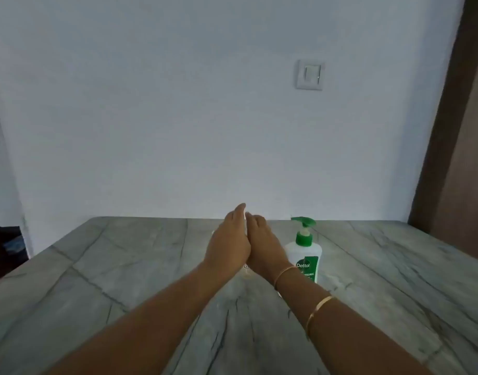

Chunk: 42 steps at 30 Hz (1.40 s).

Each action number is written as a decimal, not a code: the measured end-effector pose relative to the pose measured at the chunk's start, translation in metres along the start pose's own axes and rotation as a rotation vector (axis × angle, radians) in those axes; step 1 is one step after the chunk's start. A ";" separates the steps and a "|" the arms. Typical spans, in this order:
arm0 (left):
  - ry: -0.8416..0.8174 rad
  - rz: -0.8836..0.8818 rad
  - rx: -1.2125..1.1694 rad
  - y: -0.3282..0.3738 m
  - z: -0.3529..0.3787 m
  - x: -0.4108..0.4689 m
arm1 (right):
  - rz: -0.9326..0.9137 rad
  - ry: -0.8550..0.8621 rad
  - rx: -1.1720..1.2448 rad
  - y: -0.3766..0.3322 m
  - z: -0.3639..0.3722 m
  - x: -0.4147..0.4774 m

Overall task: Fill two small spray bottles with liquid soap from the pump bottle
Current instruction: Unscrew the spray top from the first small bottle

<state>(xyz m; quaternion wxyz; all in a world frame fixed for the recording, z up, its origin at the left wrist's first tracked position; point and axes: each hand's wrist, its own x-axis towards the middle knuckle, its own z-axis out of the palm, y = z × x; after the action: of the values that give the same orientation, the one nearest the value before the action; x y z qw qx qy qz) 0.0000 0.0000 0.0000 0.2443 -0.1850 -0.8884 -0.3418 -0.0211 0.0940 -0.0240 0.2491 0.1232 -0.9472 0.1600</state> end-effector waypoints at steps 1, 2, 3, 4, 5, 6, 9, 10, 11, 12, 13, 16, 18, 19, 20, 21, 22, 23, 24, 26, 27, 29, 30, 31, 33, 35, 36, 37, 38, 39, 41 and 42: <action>-0.014 -0.053 -0.026 0.000 0.004 -0.005 | 0.039 -0.027 0.029 0.000 0.004 -0.001; 0.007 -0.090 -0.088 -0.001 0.007 -0.009 | 0.075 -0.035 0.090 0.001 0.007 -0.001; -0.006 -0.121 -0.129 -0.002 0.012 -0.017 | 0.128 -0.059 0.143 0.003 0.012 -0.003; -0.004 -0.140 -0.176 -0.005 0.018 -0.024 | 0.178 -0.081 0.192 0.003 0.017 -0.005; -0.014 -0.164 -0.222 -0.006 0.023 -0.030 | 0.233 -0.096 0.249 0.004 0.022 -0.005; -0.023 -0.181 -0.250 -0.009 0.029 -0.035 | 0.279 -0.096 0.300 0.006 0.028 -0.006; -0.030 -0.264 -0.263 -0.021 0.041 -0.042 | 0.361 -0.048 0.376 0.009 0.040 -0.010; -0.041 -0.276 -0.246 -0.026 0.046 -0.044 | 0.379 -0.033 0.398 0.010 0.043 -0.010; -0.056 -0.274 -0.235 -0.031 0.050 -0.046 | 0.396 -0.020 0.416 0.011 0.045 -0.009; -0.069 -0.265 -0.223 -0.035 0.054 -0.048 | 0.404 -0.001 0.432 0.012 0.047 -0.009; -0.087 -0.257 -0.206 -0.039 0.056 -0.050 | 0.418 0.013 0.453 0.014 0.047 -0.008; -0.103 -0.243 -0.162 -0.047 0.063 -0.053 | 0.459 0.024 0.500 0.018 0.049 -0.006; -0.112 -0.241 -0.167 -0.050 0.065 -0.053 | 0.477 0.031 0.514 0.021 0.051 -0.005; -0.123 -0.247 -0.179 -0.052 0.066 -0.054 | 0.485 0.031 0.519 0.022 0.050 -0.005; -0.132 -0.250 -0.188 -0.054 0.067 -0.054 | 0.484 0.034 0.527 0.023 0.050 -0.005; -0.137 -0.250 -0.192 -0.056 0.069 -0.054 | 0.483 0.031 0.535 0.024 0.049 -0.006; -0.134 -0.241 -0.193 -0.058 0.070 -0.054 | 0.479 0.026 0.539 0.024 0.047 -0.007; -0.127 -0.229 -0.195 -0.059 0.070 -0.053 | 0.471 0.020 0.540 0.024 0.045 -0.009; -0.118 -0.219 -0.198 -0.061 0.071 -0.052 | 0.464 0.013 0.538 0.024 0.045 -0.011; -0.112 -0.206 -0.210 -0.064 0.072 -0.049 | 0.441 0.000 0.542 0.025 0.044 -0.016; -0.121 -0.204 -0.217 -0.065 0.073 -0.048 | 0.431 -0.003 0.549 0.025 0.044 -0.019; -0.137 -0.191 -0.257 -0.065 0.074 -0.046 | 0.424 -0.009 0.586 0.023 0.042 -0.023; -0.138 -0.180 -0.286 -0.065 0.074 -0.045 | 0.423 -0.012 0.603 0.022 0.041 -0.025; -0.133 -0.170 -0.310 -0.065 0.074 -0.045 | 0.421 -0.012 0.618 0.022 0.040 -0.026; -0.110 -0.164 -0.339 -0.066 0.075 -0.044 | 0.432 -0.011 0.666 0.022 0.040 -0.028; -0.088 -0.182 -0.355 -0.067 0.076 -0.043 | 0.447 -0.014 0.711 0.022 0.040 -0.031; -0.077 -0.196 -0.356 -0.068 0.077 -0.043 | 0.446 -0.018 0.710 0.022 0.040 -0.032; -0.066 -0.208 -0.351 -0.069 0.078 -0.043 | 0.439 -0.021 0.704 0.021 0.040 -0.033; -0.052 -0.210 -0.347 -0.069 0.079 -0.043 | 0.431 -0.018 0.699 0.020 0.039 -0.033; -0.039 -0.208 -0.345 -0.070 0.079 -0.043 | 0.429 -0.006 0.700 0.019 0.039 -0.034; -0.023 -0.195 -0.341 -0.071 0.080 -0.044 | 0.434 0.048 0.698 0.015 0.039 -0.034; -0.021 -0.190 -0.335 -0.071 0.080 -0.044 | 0.438 0.081 0.691 0.014 0.040 -0.034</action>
<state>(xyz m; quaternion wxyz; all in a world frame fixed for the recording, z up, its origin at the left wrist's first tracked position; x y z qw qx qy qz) -0.0241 -0.0013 -0.1129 0.1672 -0.1420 -0.8350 -0.5046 -0.0145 0.0973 -0.0778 0.1902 -0.0114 -0.8310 0.5226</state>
